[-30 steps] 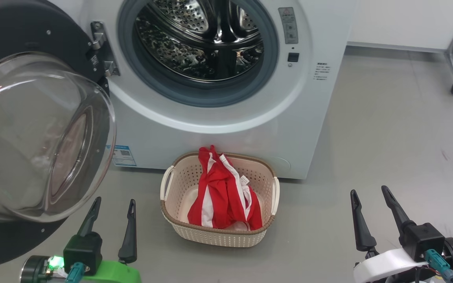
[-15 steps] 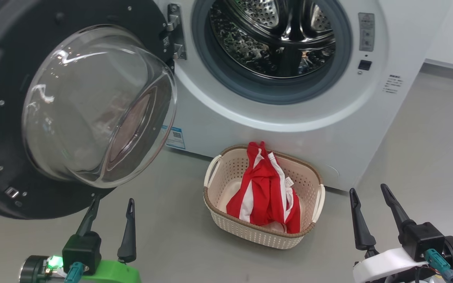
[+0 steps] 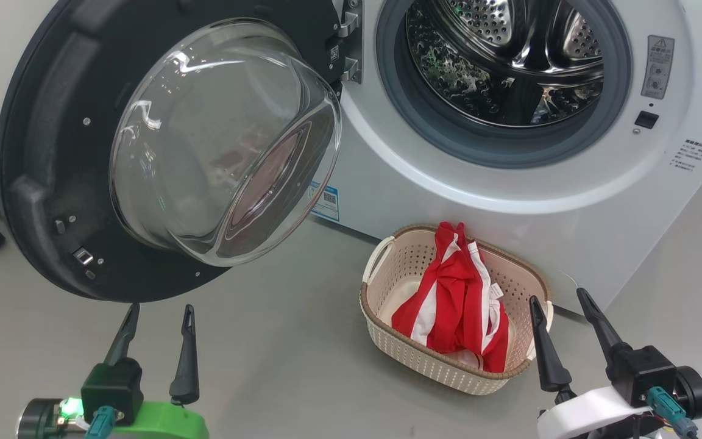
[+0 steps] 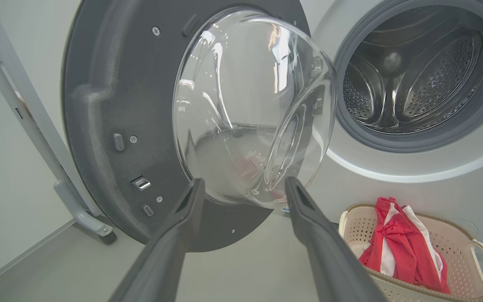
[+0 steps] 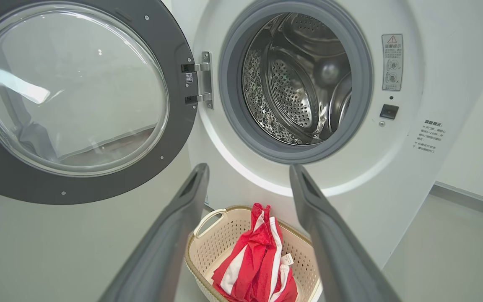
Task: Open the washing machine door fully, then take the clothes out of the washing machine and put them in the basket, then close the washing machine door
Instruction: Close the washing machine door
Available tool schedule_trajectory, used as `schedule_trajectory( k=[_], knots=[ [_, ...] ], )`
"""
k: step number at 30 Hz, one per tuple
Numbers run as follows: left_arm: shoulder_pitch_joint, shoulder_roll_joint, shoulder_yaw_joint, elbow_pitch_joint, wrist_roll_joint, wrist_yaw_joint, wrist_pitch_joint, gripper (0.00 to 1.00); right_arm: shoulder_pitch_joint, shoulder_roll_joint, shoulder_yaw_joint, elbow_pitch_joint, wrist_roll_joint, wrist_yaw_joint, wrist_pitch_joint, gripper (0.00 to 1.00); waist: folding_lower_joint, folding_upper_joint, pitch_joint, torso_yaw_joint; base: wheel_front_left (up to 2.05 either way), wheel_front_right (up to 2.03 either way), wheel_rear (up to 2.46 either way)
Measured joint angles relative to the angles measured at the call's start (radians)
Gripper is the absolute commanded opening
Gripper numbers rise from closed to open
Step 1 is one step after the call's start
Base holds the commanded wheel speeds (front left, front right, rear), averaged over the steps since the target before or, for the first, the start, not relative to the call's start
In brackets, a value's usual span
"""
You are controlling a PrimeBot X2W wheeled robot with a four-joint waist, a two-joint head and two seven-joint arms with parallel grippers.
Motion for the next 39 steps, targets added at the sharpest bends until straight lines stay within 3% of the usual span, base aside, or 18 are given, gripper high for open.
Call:
schedule_trajectory(
  k=[9,10,12,19,23,33,39],
  knots=[
    [0.002,-0.001,0.004,-0.003,0.000,0.000,-0.004,1.00,0.000,0.000,0.000,0.001,0.000,0.001,0.001,1.00,0.0000,0.0000,0.003,-0.002,0.00,0.00,0.00],
    [0.002,-0.001,0.004,-0.003,0.000,0.000,-0.004,0.74,0.000,0.000,0.000,0.001,0.000,0.000,0.001,1.00,0.0000,0.0000,0.004,-0.003,0.00,0.00,0.00],
    [0.002,-0.002,0.004,-0.003,0.000,0.000,-0.004,0.00,0.000,0.000,0.000,0.002,0.000,0.000,0.001,1.00,0.0000,0.0000,0.004,-0.005,0.00,0.00,0.00],
    [0.003,-0.004,-0.009,-0.009,-0.032,-0.003,-0.012,0.00,-0.003,0.000,0.000,0.003,0.000,0.000,0.001,1.00,0.0000,0.0000,0.003,-0.011,0.00,0.00,0.00],
    [0.003,-0.016,-0.015,-0.027,-0.120,-0.042,-0.016,0.00,-0.003,-0.001,0.000,0.003,0.000,0.000,0.003,1.00,0.0000,0.0000,0.003,-0.010,0.00,0.00,0.00],
    [0.005,-0.035,0.014,-0.086,-0.659,-0.177,-0.005,0.00,-0.003,-0.003,0.000,0.003,0.000,0.001,0.010,1.00,0.0000,0.0000,0.007,-0.008,0.00,0.00,0.00],
    [0.042,-0.034,-0.028,-0.165,-0.977,-0.198,-0.034,0.00,-0.003,-0.004,0.002,0.002,0.000,0.001,0.012,1.00,0.0000,0.0000,0.010,-0.010,0.00,0.00,0.00]
  ],
)
